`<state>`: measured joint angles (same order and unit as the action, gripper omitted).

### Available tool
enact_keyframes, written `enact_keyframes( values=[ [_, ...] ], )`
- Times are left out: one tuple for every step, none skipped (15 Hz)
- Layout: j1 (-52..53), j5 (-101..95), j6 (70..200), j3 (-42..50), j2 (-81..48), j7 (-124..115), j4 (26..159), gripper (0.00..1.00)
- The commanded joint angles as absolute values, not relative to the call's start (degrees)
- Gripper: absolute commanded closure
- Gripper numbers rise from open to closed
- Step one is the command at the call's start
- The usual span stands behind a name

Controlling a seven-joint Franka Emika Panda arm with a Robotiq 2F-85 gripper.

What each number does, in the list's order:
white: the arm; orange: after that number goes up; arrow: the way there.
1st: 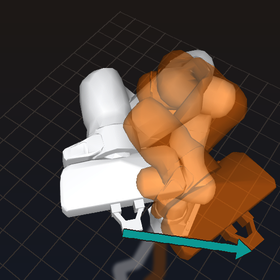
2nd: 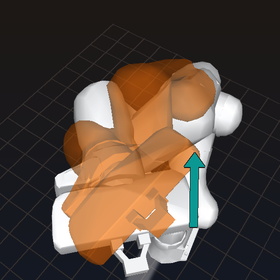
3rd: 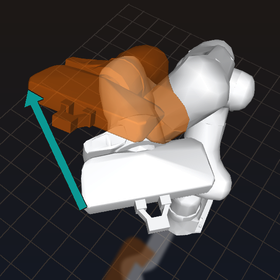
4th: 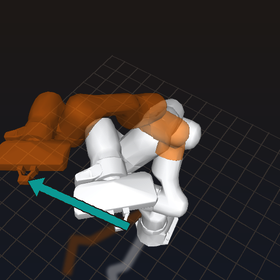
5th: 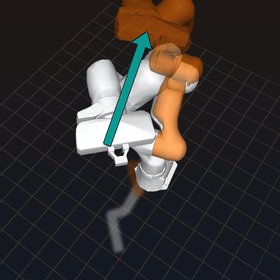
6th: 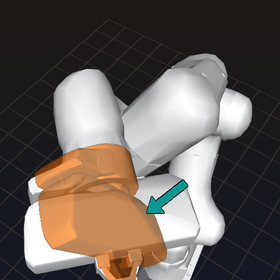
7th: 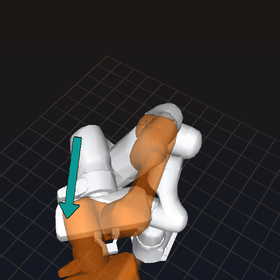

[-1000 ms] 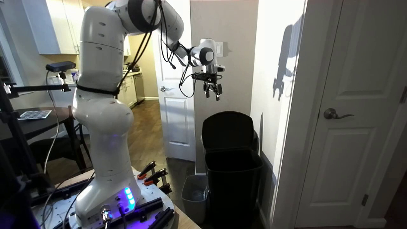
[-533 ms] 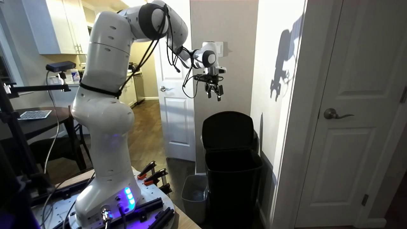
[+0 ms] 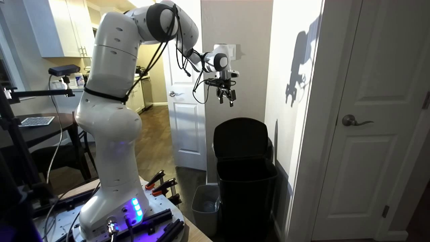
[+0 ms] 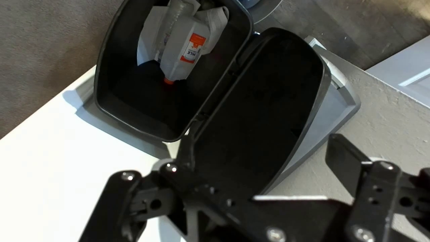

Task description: Close the black bin

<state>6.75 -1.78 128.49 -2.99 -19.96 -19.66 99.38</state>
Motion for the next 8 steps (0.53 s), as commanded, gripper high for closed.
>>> enact_keyframes(
  values=[
    [7.3,-1.5,128.3,-2.4,-20.0,-19.5,99.2,0.0],
    [7.0,-0.9,128.0,-2.6,-20.6,-18.9,98.3,0.0],
    [7.1,-1.0,127.7,-2.6,-22.0,-18.9,96.3,0.0],
    [7.2,-1.1,127.5,-2.5,-23.1,-19.4,94.8,0.0],
    [7.6,-1.6,127.0,-2.2,-25.1,-20.5,91.8,0.0],
    [7.8,-1.7,126.5,-2.1,-26.7,-20.9,89.6,0.0],
    [7.8,-1.0,126.5,-2.1,-29.0,-21.0,86.6,0.0],
    [8.2,-1.3,126.1,-1.7,-30.6,-21.7,84.4,0.0]
  ],
)
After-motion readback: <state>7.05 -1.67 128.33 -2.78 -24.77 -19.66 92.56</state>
